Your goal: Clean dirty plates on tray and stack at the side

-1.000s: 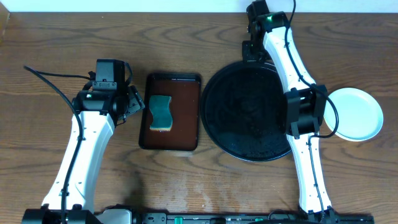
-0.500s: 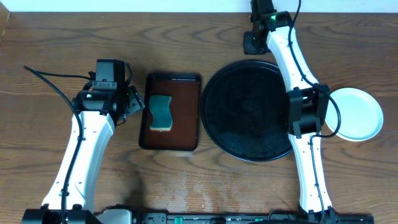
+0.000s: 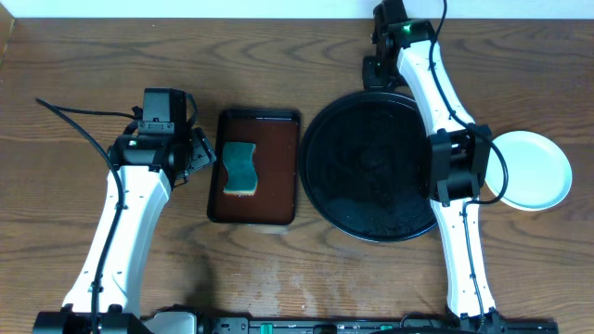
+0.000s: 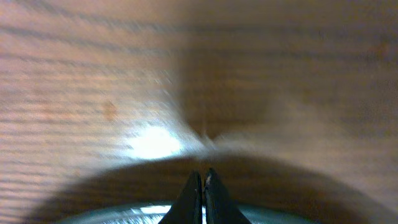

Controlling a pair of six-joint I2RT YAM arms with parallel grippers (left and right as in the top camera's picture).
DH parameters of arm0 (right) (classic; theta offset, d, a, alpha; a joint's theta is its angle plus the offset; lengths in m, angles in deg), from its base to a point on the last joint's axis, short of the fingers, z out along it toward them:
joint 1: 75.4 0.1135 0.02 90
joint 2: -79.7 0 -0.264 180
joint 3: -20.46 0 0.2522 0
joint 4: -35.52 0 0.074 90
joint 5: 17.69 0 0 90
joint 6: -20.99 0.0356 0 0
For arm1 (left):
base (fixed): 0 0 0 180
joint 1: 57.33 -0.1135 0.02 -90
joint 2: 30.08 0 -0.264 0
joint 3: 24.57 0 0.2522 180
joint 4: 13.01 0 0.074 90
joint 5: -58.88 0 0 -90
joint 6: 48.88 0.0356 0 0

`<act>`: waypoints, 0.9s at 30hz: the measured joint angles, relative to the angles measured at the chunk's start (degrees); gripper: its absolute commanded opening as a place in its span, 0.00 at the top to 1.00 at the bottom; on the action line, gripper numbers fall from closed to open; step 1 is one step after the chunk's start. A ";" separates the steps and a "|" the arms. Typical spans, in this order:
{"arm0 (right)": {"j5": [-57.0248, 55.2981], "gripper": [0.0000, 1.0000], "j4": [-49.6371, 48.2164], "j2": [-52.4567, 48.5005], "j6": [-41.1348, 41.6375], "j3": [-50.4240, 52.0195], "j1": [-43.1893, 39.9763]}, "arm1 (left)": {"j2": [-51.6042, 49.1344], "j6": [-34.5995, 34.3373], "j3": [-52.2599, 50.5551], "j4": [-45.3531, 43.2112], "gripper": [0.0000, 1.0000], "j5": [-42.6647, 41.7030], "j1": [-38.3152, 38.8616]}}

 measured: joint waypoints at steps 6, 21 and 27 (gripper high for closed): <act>0.50 0.99 -5.57 0.00 0.00 0.04 0.00 | 0.00 0.00 0.00 0.00 0.18 0.00 0.00; -2.91 0.96 1.51 0.11 0.00 0.46 0.85 | 0.00 0.00 0.00 0.00 0.18 0.00 0.00; -2.67 0.83 2.93 0.26 0.02 -2.05 0.48 | 0.00 0.00 0.00 0.00 0.18 0.00 0.00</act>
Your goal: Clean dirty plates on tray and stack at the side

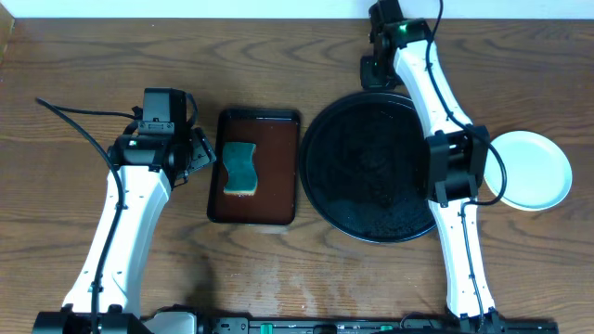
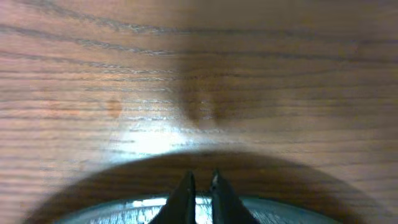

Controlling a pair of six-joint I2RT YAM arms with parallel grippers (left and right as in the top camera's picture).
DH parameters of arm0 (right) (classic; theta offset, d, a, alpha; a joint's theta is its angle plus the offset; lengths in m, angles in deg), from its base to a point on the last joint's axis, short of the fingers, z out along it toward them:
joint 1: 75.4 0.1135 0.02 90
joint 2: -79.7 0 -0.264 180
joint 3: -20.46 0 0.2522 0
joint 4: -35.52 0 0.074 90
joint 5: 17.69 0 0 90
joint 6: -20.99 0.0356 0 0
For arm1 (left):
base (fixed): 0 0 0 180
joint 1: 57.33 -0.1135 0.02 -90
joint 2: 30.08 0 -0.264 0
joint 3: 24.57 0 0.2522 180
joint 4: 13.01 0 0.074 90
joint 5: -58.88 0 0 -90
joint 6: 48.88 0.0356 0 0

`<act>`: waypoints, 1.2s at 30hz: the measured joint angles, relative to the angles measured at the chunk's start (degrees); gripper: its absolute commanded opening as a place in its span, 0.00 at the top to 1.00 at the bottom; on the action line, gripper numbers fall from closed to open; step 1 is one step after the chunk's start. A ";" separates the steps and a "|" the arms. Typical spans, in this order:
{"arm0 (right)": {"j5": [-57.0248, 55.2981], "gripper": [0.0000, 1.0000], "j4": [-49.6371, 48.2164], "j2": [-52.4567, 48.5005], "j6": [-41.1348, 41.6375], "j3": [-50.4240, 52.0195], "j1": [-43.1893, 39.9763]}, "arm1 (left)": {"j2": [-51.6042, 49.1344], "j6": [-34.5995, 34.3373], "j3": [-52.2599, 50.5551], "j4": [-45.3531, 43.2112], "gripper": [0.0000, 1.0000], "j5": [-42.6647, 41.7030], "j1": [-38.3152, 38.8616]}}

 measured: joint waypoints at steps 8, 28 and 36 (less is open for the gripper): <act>0.48 0.01 9.53 9.99 -1.60 -1.25 -5.16 | 0.00 0.00 0.00 0.00 0.18 0.00 0.00; 0.24 0.01 12.07 21.46 -2.38 -3.41 -11.69 | 0.00 0.00 0.00 0.00 0.18 0.00 0.00; 0.24 0.01 12.04 21.44 -2.38 -3.41 -11.69 | 0.00 0.00 0.00 0.00 0.18 0.00 0.00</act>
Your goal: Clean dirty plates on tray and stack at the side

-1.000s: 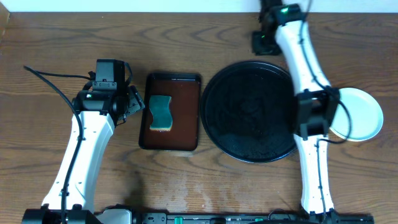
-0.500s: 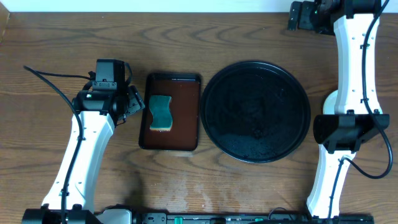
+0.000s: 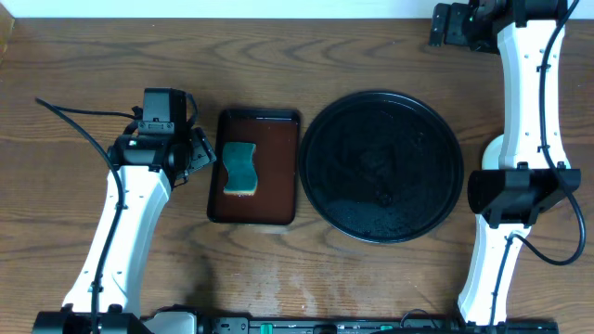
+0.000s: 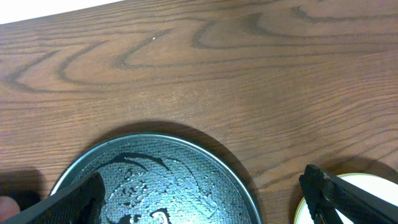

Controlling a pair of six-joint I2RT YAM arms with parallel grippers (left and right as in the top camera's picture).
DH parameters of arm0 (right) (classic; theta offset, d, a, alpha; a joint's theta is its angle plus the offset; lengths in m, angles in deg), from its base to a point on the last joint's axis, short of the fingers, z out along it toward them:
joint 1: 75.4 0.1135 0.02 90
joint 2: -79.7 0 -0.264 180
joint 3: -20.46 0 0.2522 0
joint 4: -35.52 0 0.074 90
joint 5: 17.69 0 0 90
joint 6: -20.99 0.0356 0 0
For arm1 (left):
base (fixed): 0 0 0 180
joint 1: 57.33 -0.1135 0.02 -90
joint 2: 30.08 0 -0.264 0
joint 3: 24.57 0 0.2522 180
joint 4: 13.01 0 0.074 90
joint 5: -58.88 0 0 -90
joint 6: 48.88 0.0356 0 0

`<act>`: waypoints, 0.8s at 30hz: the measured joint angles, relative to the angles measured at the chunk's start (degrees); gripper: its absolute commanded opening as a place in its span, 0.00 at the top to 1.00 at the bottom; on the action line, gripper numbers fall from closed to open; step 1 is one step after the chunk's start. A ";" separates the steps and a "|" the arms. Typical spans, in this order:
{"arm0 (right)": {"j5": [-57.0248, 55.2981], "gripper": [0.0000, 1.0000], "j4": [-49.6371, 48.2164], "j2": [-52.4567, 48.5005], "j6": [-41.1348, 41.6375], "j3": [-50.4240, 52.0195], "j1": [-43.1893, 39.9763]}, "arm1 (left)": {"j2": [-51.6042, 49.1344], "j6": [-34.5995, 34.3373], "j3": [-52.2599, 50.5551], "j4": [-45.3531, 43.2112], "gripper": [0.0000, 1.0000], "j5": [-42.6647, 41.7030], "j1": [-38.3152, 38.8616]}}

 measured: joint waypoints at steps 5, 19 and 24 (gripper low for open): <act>0.00 0.01 0.13 0.17 0.00 0.00 0.02 | 0.00 -0.02 0.00 0.00 0.18 0.00 0.00; -1.73 0.01 -0.39 34.62 -1.57 0.57 8.57 | 0.00 -0.02 0.00 -0.02 0.18 0.00 0.00; -5.38 0.01 -1.01 50.01 -3.26 7.06 8.96 | 0.00 0.00 0.00 0.00 0.18 0.00 0.00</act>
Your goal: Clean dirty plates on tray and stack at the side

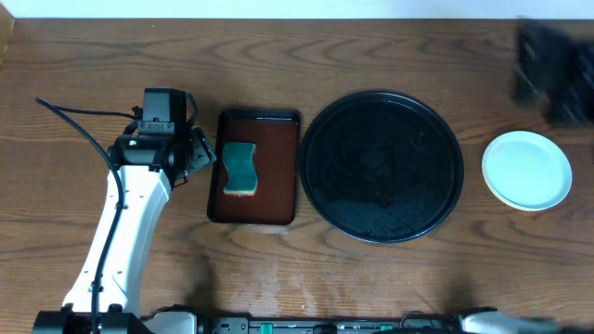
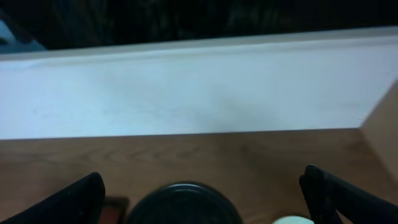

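Note:
The round black tray [image 1: 382, 165] lies mid-table, wet and with no plates on it; its far rim [image 2: 180, 200] shows low in the right wrist view. A white plate [image 1: 526, 170] rests on the table to its right, and only a sliver of the plate [image 2: 292, 219] shows at the wrist view's bottom edge. My right gripper [image 2: 202, 202] is open wide with nothing between its fingers, high and far back from the table; overhead it is a dark blur [image 1: 555, 72]. My left gripper [image 1: 200, 158] sits beside the brown tray.
A brown rectangular tray [image 1: 253, 167] holding a green-and-yellow sponge [image 1: 241, 168] lies left of the black tray. A white wall [image 2: 186, 87] runs along the table's back edge.
My right arm, which reached from the right edge to the back right corner, has left the table; only a blur remains at the upper right. The white plate is uncovered. Left arm unmoved.
My right gripper was shut low over the table just behind the black tray. Then its fingers stood slightly apart in the same place. Later it was wide open at the back right corner. Now it is high and drawn back.

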Controlling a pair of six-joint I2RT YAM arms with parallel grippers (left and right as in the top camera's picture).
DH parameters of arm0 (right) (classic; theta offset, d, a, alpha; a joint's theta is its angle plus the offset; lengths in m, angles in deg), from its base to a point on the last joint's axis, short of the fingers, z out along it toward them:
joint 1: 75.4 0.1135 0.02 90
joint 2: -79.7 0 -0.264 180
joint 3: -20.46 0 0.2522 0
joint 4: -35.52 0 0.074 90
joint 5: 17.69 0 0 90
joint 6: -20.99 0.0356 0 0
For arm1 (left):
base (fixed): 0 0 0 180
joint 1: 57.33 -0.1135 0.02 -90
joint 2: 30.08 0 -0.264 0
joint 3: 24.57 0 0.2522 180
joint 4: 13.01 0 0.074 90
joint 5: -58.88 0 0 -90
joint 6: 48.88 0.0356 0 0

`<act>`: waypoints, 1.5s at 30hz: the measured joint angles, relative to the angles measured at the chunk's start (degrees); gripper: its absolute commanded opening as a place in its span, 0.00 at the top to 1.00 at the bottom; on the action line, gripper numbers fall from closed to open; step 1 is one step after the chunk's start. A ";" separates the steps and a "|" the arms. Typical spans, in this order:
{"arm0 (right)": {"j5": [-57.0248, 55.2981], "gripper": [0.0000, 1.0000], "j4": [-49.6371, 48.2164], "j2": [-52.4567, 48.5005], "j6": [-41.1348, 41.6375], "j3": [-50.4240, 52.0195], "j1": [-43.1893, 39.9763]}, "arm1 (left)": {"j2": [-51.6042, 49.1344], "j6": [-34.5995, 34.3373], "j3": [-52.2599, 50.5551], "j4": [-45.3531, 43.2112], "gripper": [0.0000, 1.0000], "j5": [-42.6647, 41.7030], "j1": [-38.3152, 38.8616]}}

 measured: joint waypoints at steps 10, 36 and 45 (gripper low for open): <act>-1.79 0.01 -17.70 29.97 -1.60 44.65 -2.49 | 0.00 0.00 0.00 0.00 0.18 -0.02 0.00; 4.17 0.01 -80.50 75.69 -3.13 122.81 -7.82 | -0.04 0.00 0.00 -0.02 0.18 0.00 0.00; 5.81 0.01 -91.84 81.90 -1.73 141.26 -7.82 | -0.04 0.00 0.00 0.00 0.18 0.00 0.00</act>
